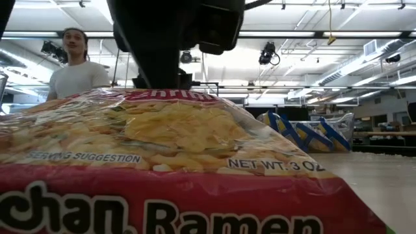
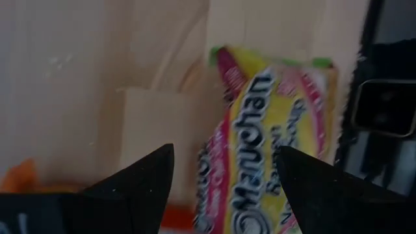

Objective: Sort Maruchan noodles
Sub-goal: Put the green noodle pack into the top left transparent bin

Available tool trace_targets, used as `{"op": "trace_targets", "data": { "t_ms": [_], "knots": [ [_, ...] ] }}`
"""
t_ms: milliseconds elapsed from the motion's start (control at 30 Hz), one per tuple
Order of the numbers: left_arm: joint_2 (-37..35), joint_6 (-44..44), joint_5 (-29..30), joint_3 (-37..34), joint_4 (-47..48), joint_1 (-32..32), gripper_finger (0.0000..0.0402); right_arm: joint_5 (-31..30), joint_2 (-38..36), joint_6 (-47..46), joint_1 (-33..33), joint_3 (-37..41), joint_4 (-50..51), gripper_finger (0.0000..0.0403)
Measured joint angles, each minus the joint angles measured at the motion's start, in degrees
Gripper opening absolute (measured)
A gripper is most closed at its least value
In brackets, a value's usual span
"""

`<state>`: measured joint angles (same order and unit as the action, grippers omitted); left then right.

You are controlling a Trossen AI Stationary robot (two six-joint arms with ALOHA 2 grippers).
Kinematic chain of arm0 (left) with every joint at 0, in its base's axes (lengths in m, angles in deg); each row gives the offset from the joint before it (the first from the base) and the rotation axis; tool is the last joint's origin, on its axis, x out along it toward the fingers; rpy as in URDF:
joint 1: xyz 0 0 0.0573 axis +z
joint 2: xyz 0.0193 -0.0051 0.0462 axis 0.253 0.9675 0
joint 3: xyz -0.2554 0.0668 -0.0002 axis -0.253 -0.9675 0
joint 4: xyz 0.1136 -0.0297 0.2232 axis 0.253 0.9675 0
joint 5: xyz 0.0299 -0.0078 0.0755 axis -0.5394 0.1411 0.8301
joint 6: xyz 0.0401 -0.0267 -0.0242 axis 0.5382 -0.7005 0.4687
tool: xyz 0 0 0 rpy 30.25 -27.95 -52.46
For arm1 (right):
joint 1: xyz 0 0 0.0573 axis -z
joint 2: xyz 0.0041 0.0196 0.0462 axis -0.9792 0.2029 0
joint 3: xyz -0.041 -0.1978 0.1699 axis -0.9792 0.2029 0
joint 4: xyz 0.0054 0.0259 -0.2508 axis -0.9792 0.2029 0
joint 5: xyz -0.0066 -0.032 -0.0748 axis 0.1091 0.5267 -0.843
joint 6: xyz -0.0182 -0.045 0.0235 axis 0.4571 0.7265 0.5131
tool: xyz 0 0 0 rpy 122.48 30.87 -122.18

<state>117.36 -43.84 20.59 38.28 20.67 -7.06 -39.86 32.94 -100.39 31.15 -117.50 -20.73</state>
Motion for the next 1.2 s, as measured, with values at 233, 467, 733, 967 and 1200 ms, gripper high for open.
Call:
{"op": "trace_targets", "data": {
  "t_ms": [233,467,733,967,1200],
  "knots": [
    [0.87,-0.55,-5.11,-1.88,-2.26,-0.38,0.0274,-0.05,0.00,-0.31,-0.16,0.00,0.78,0.0191],
    [0.87,-2.73,-9.95,-1.88,-2.69,-0.96,0.0274,-0.07,0.00,-0.24,-0.10,0.00,2.06,0.0191],
    [0.87,-6.95,-9.60,-1.88,-2.30,-0.57,0.0275,-0.48,0.00,-0.54,-0.08,0.02,2.09,0.0191],
    [3.16,-11.97,-11.58,-1.85,-3.12,-1.33,0.0275,-1.12,0.00,-0.35,0.03,0.02,2.07,0.0191],
    [5.88,-10.73,-8.33,-1.52,-3.61,-1.76,0.0280,-0.81,0.00,-0.33,0.67,0.02,2.33,0.0191]
  ]
}}
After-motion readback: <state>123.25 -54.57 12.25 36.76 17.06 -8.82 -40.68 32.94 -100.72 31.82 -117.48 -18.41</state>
